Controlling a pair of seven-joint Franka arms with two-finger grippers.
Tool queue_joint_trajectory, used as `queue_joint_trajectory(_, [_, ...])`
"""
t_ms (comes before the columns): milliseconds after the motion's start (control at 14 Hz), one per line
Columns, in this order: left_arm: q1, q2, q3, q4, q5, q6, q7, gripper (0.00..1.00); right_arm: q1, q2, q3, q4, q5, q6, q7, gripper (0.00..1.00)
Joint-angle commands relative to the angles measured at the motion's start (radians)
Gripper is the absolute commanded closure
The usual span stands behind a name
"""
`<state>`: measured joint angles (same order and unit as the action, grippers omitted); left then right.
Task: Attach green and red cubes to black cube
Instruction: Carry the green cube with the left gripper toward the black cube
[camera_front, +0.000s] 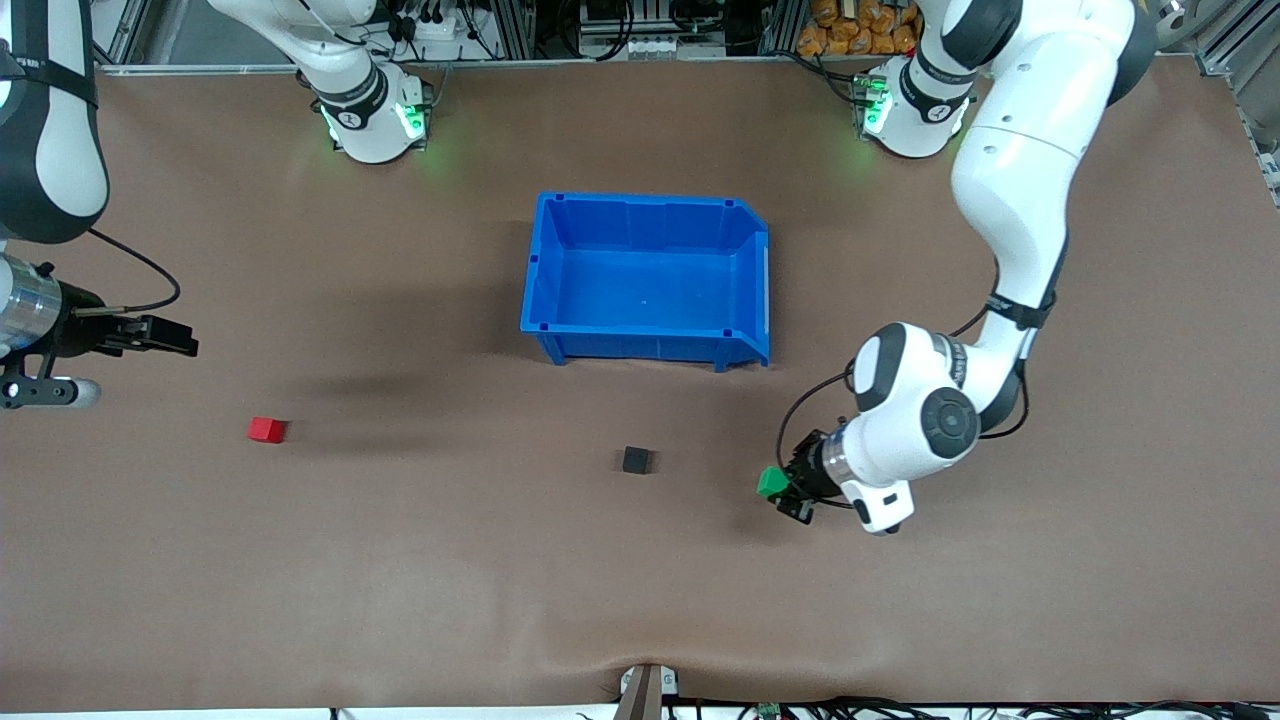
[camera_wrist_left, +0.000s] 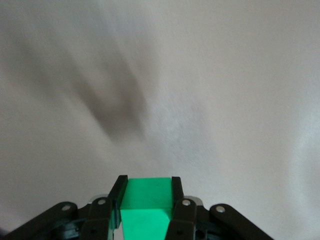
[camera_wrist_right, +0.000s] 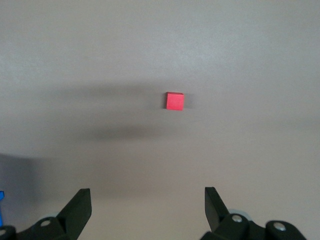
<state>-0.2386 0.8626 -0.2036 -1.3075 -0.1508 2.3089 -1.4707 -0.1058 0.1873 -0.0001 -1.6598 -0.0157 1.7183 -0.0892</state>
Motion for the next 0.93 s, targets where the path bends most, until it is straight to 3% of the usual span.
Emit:
queue_joint_trajectory(0, [-0.066,0.084,0.024,0.126,-0.015,0.013,-0.107,1.0,-0.015,0.006,0.011,-0.001,0.013,0.009,-0.003,0.0])
queue_joint_trajectory(287, [-0.195,0.141,0.117,0.156,-0.016,0.098,-0.226,1.0,-0.014,0.03,0.011,-0.001,0.013,0.041,-0.003,0.0])
queue_joint_trajectory(860, [-0.278,0.156,0.144,0.157,-0.016,0.055,-0.341,1.0,-0.014,0.067,0.011,-0.001,0.011,0.06,-0.011,0.0])
